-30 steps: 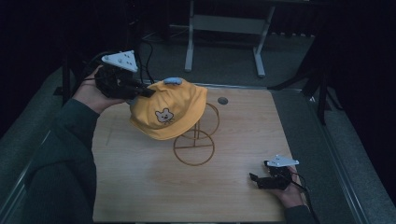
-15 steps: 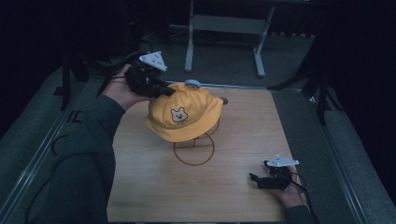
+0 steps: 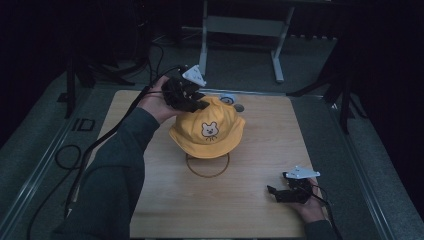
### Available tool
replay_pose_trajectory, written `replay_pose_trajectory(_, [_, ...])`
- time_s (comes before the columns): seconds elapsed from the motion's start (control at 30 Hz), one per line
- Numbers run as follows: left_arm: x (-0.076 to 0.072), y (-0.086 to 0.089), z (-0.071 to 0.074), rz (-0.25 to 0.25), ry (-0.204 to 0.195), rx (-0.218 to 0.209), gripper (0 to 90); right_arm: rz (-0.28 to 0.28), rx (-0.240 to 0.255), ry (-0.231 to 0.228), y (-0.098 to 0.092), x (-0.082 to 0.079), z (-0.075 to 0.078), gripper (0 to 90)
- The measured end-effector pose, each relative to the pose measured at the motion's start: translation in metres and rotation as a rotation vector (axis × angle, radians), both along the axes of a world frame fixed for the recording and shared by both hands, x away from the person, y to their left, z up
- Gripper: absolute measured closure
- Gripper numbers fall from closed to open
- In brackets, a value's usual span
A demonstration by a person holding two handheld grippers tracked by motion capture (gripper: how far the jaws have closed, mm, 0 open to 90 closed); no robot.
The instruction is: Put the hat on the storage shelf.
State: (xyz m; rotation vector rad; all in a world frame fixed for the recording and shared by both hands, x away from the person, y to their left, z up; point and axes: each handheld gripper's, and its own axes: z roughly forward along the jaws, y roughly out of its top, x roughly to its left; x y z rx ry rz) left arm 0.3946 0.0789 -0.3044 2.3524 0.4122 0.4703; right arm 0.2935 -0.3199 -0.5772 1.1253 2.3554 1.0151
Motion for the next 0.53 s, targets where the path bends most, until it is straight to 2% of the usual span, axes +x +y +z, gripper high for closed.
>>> replay_pose_trajectory(0.13, [-0.001,-0.006,-0.005,0.003,-0.002,0.009,63.9,0.0,0.0,0.0,0.0,0.0,0.0,13.9])
replay_pose_trajectory(0.27, [0.001,-0.006,-0.006,0.022,0.009,-0.001,54.3,0.001,-0.001,-0.001,0.0,0.0,0.0,13.9])
replay_pose_trajectory(0.33, [-0.001,-0.002,-0.002,0.04,-0.009,-0.04,49.5,0.001,0.0,-0.001,0.0,0.0,0.0,13.9])
replay_pose_trajectory(0.4, [-0.003,0.003,0.002,0.05,-0.008,-0.077,43.9,0.0,0.0,0.0,0.0,0.0,0.0,13.9])
replay_pose_trajectory(0.47, [-0.007,0.009,0.006,0.065,-0.016,-0.1,39.9,0.0,0.0,0.0,0.0,0.0,0.0,13.9])
replay_pose_trajectory(0.53, [-0.008,0.012,0.008,0.069,-0.026,-0.1,38.4,0.0,0.002,0.0,0.0,0.0,0.0,13.9])
